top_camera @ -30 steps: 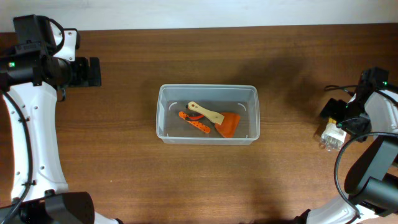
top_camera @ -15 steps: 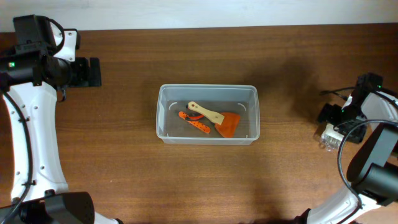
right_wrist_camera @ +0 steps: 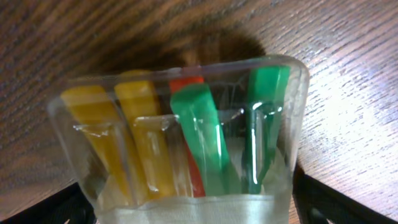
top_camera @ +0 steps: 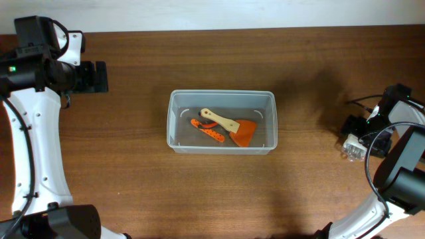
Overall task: Pack container
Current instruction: 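Move the right gripper to the marker pack and grasp it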
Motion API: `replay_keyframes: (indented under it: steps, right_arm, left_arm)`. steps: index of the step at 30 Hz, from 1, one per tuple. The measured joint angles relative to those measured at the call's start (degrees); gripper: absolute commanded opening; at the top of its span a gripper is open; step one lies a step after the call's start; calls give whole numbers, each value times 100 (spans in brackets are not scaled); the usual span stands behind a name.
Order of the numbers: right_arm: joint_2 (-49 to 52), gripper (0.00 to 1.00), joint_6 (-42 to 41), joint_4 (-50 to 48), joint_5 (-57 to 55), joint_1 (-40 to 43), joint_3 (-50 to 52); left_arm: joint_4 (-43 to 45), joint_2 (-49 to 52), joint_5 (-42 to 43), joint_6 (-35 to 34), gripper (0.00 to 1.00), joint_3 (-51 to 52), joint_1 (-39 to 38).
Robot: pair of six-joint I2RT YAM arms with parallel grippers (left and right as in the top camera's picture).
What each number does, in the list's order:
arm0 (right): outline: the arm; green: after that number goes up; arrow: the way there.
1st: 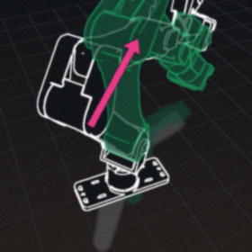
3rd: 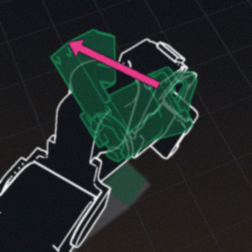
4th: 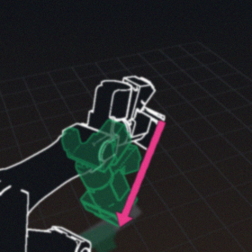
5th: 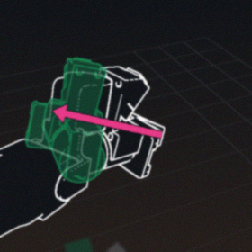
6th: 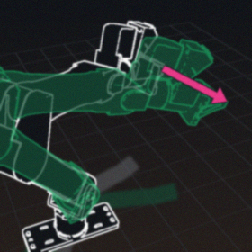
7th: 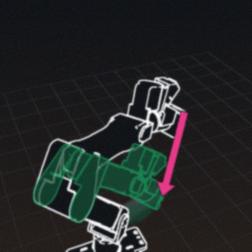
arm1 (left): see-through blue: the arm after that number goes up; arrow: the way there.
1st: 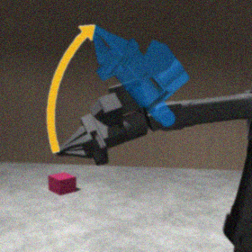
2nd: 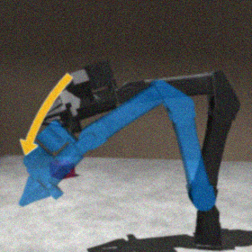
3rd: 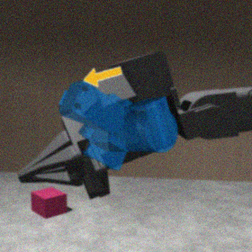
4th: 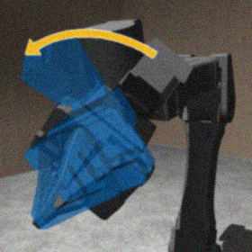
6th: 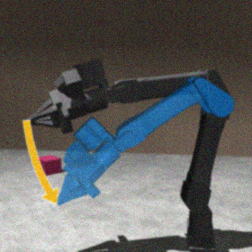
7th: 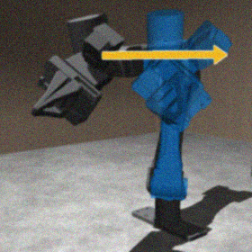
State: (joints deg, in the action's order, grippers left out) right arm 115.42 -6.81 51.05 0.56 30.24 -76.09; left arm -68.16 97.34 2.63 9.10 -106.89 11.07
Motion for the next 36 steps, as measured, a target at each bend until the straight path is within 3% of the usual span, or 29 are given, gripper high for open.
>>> replay_keyframes:
  steps: [11, 18, 32, 36]
  right_arm:
    - [42, 98, -4, 13, -2, 0, -31]
    - [48, 72, 26, 7, -7, 0, -48]
    - [59, 47, 74, 57, -4, 0, -96]
    - [59, 32, 79, 66, 0, 0, -105]
  left_arm:
    - [-4, 0, 20, 0, 99, 0, 0]
    - [-9, 0, 22, 0, 99, 0, 0]
    - [-24, 0, 22, 0, 99, 0, 0]
    - [-24, 0, 22, 0, 99, 0, 0]
